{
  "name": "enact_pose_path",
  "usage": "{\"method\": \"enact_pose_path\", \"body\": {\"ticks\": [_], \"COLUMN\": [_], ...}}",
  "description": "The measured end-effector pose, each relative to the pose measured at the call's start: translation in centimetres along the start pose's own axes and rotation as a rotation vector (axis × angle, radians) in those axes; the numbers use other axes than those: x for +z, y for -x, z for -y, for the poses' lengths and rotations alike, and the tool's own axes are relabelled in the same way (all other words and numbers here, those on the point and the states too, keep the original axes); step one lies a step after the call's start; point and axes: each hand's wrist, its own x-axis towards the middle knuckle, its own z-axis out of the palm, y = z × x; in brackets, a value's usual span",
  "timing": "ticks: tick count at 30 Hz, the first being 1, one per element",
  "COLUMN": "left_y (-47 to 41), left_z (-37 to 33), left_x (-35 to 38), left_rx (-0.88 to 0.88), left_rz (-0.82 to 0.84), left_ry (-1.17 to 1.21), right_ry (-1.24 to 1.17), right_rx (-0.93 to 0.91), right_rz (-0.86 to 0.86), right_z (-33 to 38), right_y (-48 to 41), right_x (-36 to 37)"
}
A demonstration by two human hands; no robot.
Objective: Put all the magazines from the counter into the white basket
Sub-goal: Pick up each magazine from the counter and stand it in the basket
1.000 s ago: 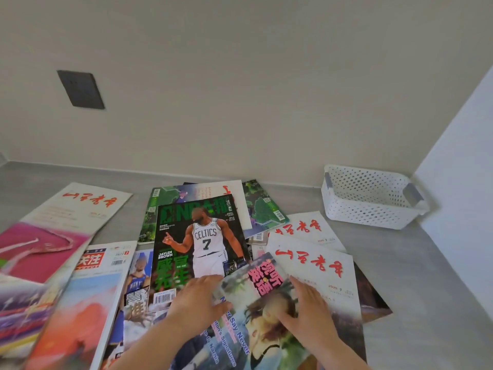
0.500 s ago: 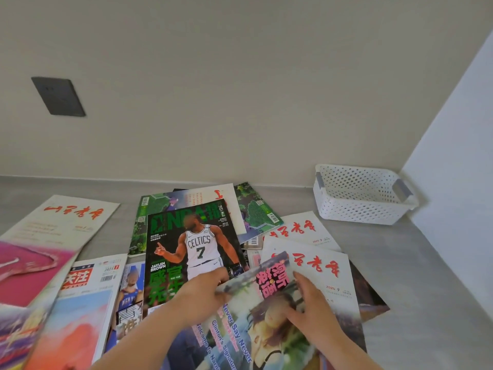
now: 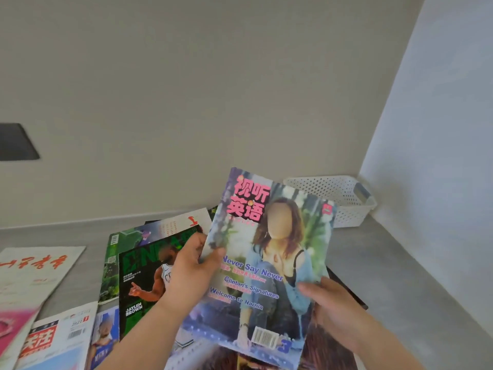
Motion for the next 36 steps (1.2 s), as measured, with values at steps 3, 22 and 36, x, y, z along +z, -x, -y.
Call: {"method": "enact_pose_path", "body": {"ticks": [3, 22, 36], "left_y": [-1.4, -21.9, -28.9], "left_z": [-0.7, -7.0, -1.2], "left_x": [2.2, 23.1, 26.3], "left_rx": [0.032, 0.134, -0.096], "left_rz": [-0.066, -0.138, -0.062], "left_ry": [0.005, -0.401, -0.447], "right_ry": [0.267, 0.618, 0.479], "right_rx": [-0.032, -0.438, -0.302], "right_rz": [-0.067, -0.588, -0.532], "right_z": [1.7, 19.1, 14.1], "right_y": [-1.2, -19.1, -28.7], "right_x": [-1.7, -21.4, -25.0]}}
